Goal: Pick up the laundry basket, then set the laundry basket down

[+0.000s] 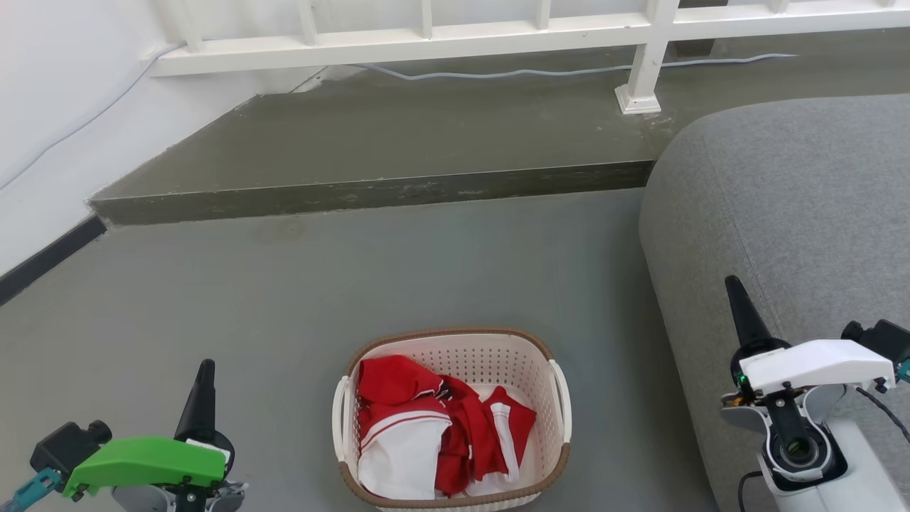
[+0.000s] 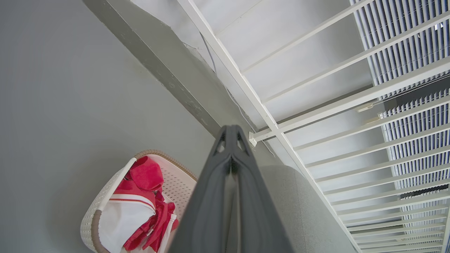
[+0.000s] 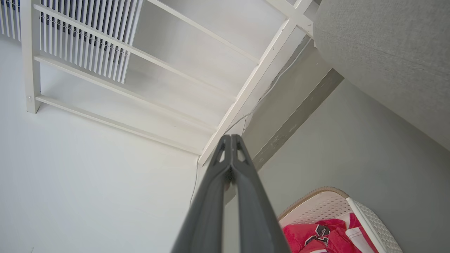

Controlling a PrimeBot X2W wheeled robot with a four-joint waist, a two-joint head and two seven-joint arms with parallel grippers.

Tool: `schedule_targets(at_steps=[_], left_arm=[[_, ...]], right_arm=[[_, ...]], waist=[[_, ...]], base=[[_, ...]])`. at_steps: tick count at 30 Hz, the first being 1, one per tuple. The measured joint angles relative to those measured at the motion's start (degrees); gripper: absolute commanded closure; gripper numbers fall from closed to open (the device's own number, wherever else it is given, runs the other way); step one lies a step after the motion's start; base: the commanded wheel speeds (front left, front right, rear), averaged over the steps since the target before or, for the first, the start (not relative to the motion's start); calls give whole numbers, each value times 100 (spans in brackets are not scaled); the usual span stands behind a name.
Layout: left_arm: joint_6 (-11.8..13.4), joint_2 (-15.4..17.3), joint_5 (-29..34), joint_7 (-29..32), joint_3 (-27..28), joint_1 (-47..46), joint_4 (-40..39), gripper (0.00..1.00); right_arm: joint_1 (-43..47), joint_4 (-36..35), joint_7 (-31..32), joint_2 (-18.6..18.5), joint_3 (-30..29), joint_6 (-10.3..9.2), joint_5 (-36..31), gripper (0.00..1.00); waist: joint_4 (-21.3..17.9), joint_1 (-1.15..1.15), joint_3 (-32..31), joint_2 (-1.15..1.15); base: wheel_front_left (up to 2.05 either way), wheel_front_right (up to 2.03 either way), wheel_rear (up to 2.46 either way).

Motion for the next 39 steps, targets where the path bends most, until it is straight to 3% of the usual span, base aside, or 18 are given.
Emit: schedule_targets(at_steps=[39], left_arm=[[-120, -7, -2537, 716, 471, -234, 294, 100]], right_arm=[[1, 49, 669, 147, -978, 354, 2638, 100]], waist=[[24, 0, -126, 0]], base=[[0, 0, 0]])
